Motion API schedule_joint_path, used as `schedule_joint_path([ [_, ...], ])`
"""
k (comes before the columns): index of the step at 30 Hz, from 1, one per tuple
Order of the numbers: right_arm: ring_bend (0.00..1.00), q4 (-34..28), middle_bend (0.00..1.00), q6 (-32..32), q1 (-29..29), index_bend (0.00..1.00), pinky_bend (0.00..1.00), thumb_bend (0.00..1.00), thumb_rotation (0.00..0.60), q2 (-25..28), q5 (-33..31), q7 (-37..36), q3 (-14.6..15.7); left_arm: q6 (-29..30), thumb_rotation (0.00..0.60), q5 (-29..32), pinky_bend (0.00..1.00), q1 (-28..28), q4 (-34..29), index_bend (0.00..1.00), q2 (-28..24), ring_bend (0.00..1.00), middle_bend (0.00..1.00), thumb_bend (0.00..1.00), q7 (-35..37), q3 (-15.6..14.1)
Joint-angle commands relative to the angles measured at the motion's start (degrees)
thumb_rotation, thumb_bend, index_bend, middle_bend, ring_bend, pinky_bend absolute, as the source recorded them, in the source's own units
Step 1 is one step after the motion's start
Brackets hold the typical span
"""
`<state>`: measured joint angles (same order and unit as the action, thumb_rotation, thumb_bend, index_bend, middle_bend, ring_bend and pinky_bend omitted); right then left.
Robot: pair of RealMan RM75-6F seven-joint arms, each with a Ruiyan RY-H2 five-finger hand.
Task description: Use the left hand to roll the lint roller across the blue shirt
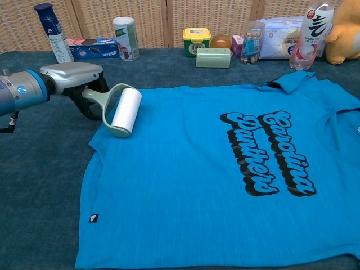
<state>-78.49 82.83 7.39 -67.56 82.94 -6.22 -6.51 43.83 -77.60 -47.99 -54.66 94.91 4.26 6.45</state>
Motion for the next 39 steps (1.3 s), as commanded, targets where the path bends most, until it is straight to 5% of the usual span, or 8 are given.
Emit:
schedule_joint_path([
  [1, 0.0, -0.1, 0.0, 0.0, 0.0, 0.04, 0.0, 0.0, 0.6, 0.1, 0.0, 0.0, 0.0, -2.1, 0.6, 1.5, 0.99, -0.5, -1.6, 0.91, -1.0, 0.83, 0.77, 0.68, 0.1, 0.5],
  [9, 0.0, -0.5, 0.0, -0.1, -0.1, 0.04, 0.0, 0.0, 0.6, 0.3, 0.0, 0.0, 0.0, -4.1, 0.6, 5.2, 1.0, -0.8, -5.4, 1.0, -2.8, 0.92, 0.86, 0.93, -4.4, 1.5],
  [17, 0.0, -0.7, 0.0, -0.1, -0.1, 0.04, 0.0, 0.0, 0.6, 0.5, -0.2, 0.1, 0.0, -3.7, 0.6, 7.6, 1.0, -1.1, -8.0, 1.0, -4.2, 0.94, 0.89, 0.88, -7.6, 2.5],
  [30, 0.0, -1.1, 0.0, -0.2, -0.2, 0.04, 0.0, 0.0, 0.6, 0.7, -0.2, -0.3, 0.0, -6.9, 0.6, 12.9, 1.0, -1.9, -10.0, 1.0, -6.0, 0.98, 0.92, 1.0, -9.9, 3.5],
  [39, 0.0, -1.1, 0.0, -0.6, -0.1, 0.04, 0.0, 0.0, 0.6, 0.8, -0.1, -0.7, 0.1, -20.5, 0.6, 23.4, 1.0, -5.4, -12.9, 1.0, -12.3, 0.98, 0.92, 1.0, -5.8, 5.9],
])
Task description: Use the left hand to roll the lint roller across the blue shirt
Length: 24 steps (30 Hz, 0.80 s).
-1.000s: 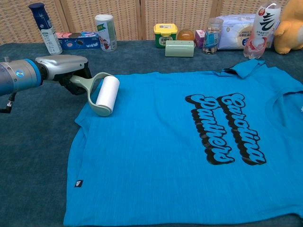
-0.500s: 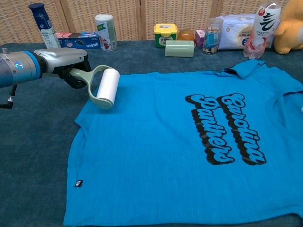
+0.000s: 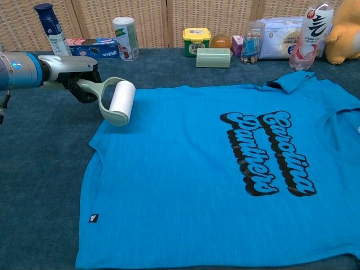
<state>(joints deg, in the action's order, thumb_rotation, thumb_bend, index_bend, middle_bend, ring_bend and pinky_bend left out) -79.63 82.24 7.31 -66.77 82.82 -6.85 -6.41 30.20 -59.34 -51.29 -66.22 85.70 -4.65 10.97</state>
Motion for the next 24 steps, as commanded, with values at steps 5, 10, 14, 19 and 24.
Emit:
schedule_joint_path([
  [5, 0.0, 0.2, 0.0, -0.2, 0.0, 0.04, 0.0, 0.0, 0.6, 0.1, -0.2, -0.4, -0.1, -9.3, 0.6, 8.0, 1.0, -4.8, -0.2, 1.0, -4.5, 0.98, 0.92, 1.0, 2.1, 0.2],
  [10, 0.0, 0.2, 0.0, -0.4, 0.1, 0.04, 0.0, 0.0, 0.6, 0.2, -0.3, -0.7, -0.1, -7.8, 0.6, 10.1, 1.0, -6.4, -0.2, 1.0, -4.6, 0.98, 0.92, 1.0, 0.1, -1.8],
  [14, 0.0, 0.2, 0.0, -0.7, 0.1, 0.04, 0.0, 0.0, 0.6, 0.2, -0.4, -1.0, -0.1, -5.0, 0.6, 11.4, 1.0, -7.4, 1.0, 1.0, -3.2, 0.98, 0.92, 1.0, -3.0, -4.0],
  [19, 0.0, 0.3, 0.0, -1.1, 0.2, 0.04, 0.0, 0.0, 0.6, 0.2, -0.5, -1.3, 0.0, -2.4, 0.6, 13.5, 1.0, -8.0, 2.8, 1.0, -0.7, 0.98, 0.92, 1.0, -5.7, -5.7],
  [24, 0.0, 0.5, 0.0, -1.4, 0.3, 0.04, 0.0, 0.0, 0.6, 0.3, -0.8, -1.6, -0.1, -1.6, 0.6, 14.6, 1.0, -8.4, 4.2, 1.0, 1.2, 0.98, 0.92, 1.0, -6.8, -6.0],
])
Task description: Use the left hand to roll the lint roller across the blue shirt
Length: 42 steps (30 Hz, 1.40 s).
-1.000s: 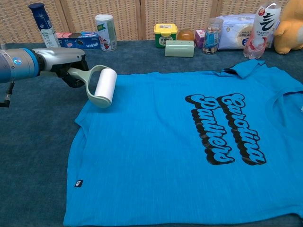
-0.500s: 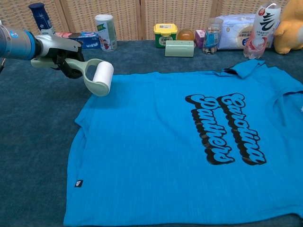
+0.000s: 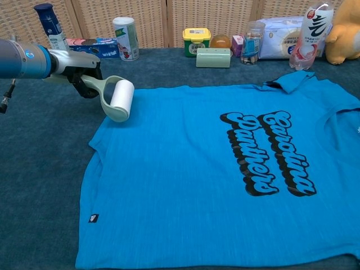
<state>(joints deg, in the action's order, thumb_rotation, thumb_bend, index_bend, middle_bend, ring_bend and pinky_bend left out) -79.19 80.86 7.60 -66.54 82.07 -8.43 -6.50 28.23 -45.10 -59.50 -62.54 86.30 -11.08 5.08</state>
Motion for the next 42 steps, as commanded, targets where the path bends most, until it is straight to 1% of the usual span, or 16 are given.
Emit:
schedule_joint_path([
  [1, 0.0, 0.0, 0.0, -0.2, 0.0, 0.04, 0.0, 0.0, 0.6, 0.0, -0.1, -0.2, 0.0, 0.6, 0.6, 0.4, 1.0, -0.4, 0.8, 1.0, 1.1, 0.98, 0.92, 1.0, -0.6, -0.2],
  [14, 0.0, 0.3, 0.0, -0.6, 0.1, 0.04, 0.0, 0.0, 0.6, 0.3, -0.3, -1.3, 0.0, -0.3, 0.6, 2.9, 1.0, -2.4, 3.7, 1.0, 4.2, 0.98, 0.92, 1.0, -2.5, -0.2],
  [17, 0.0, 0.2, 0.0, -0.6, 0.0, 0.04, 0.0, 0.0, 0.6, 0.4, -0.3, -1.4, 0.0, -1.0, 0.6, 4.5, 1.0, -3.4, 4.3, 1.0, 4.7, 0.98, 0.92, 1.0, -3.6, -0.5],
  [27, 0.0, 0.3, 0.0, -0.8, 0.0, 0.04, 0.0, 0.0, 0.6, 0.7, -0.7, -2.2, -0.2, -0.6, 0.6, 9.4, 1.0, -5.9, 5.3, 1.0, 6.7, 0.98, 0.92, 1.0, -6.8, -1.4],
  [42, 0.0, 0.2, 0.0, -0.7, -0.1, 0.04, 0.0, 0.0, 0.6, 1.2, -0.7, -3.0, -0.3, 0.0, 0.6, 14.8, 1.0, -9.0, 6.2, 1.0, 9.3, 0.98, 0.92, 1.0, -10.5, -2.3],
])
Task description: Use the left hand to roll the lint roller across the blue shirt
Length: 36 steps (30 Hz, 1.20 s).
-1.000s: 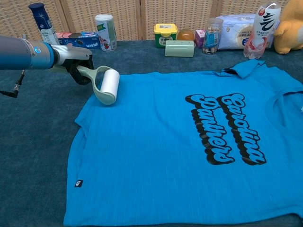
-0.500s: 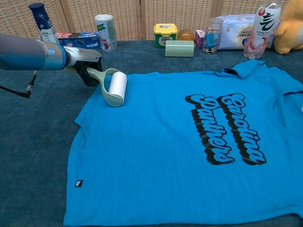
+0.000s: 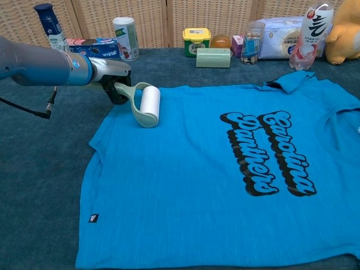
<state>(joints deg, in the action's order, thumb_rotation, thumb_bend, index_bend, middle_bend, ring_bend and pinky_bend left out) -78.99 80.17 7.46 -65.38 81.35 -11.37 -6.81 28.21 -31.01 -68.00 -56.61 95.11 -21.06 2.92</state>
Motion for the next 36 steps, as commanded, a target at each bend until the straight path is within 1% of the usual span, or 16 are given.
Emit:
schedule_joint_path([
  [1, 0.0, 0.0, 0.0, 0.0, 0.0, 0.04, 0.0, 0.0, 0.6, 0.1, 0.0, -0.1, 0.0, 0.0, 0.6, 1.1, 1.0, -0.8, 0.5, 1.0, 0.8, 0.98, 0.92, 1.0, -0.8, -0.1],
  [23, 0.0, 0.1, 0.0, 0.1, -0.4, 0.04, 0.0, 0.0, 0.6, 1.0, -0.9, -2.5, -0.7, -0.8, 0.6, 9.2, 1.0, -7.5, 4.8, 1.0, 7.2, 0.98, 0.92, 0.99, -5.3, 0.4],
  [36, 0.0, 0.1, 0.0, 0.0, -0.5, 0.04, 0.0, 0.0, 0.6, 1.3, -1.0, -2.9, -0.7, -2.7, 0.6, 11.2, 1.0, -10.3, 9.0, 1.0, 10.8, 0.98, 0.92, 0.98, -5.2, 2.1],
])
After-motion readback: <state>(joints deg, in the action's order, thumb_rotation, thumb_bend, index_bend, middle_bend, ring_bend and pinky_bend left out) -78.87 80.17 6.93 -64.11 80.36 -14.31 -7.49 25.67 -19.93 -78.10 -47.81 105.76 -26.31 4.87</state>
